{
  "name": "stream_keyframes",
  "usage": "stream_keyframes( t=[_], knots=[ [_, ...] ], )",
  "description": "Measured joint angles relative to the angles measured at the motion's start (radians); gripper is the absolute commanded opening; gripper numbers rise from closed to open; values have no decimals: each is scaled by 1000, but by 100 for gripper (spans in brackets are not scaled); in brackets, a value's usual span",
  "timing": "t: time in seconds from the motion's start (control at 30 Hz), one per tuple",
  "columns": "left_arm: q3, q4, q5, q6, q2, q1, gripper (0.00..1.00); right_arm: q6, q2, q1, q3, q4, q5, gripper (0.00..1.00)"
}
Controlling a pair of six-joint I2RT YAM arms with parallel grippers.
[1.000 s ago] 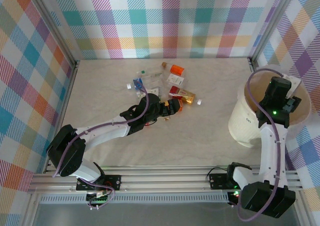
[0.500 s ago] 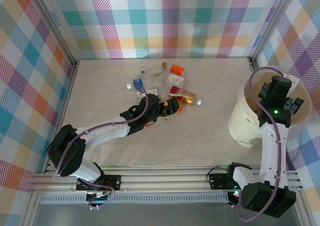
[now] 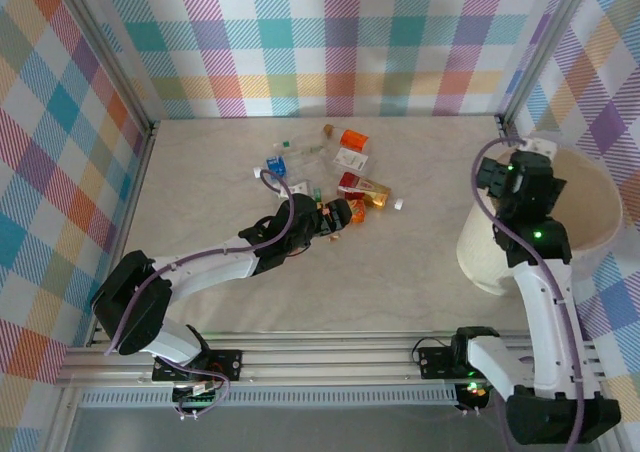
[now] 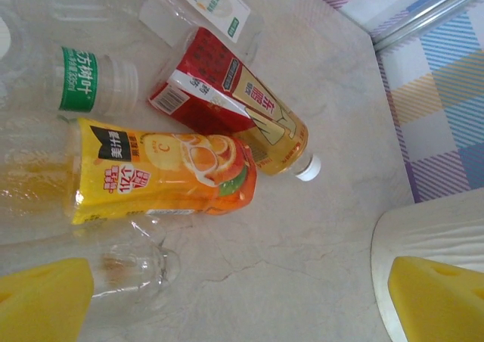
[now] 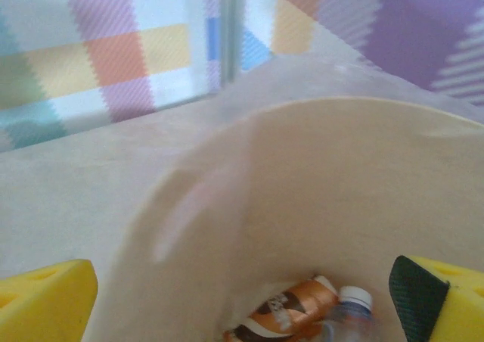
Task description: Put the plastic bottles in the bin
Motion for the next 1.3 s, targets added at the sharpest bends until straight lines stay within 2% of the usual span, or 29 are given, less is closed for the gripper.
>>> stream_keyframes(
  t=[0.23, 0.4, 0.53, 0.73, 1.0, 1.3],
  knots=[
    [-13, -10, -47, -20, -6, 0, 100, -109, 22, 217, 11, 114, -6, 100],
    [-13, -55, -106, -36, -29, 0, 100, -208, 136, 359, 43, 171, -113, 100],
    [-13, -108, -161, -52, -55, 0, 100, -256, 297, 421, 79, 182, -225, 100],
    [-10, -219, -241, -75, -86, 0, 100, -264, 517, 429, 133, 151, -320, 100],
    [-10, -351, -319, -119, -114, 0, 100, -264, 843, 428, 381, -6, -383, 100],
    [-10, -441, -354, -156, -131, 0, 100, -262, 1060, 415, 522, -109, -452, 100]
  ],
)
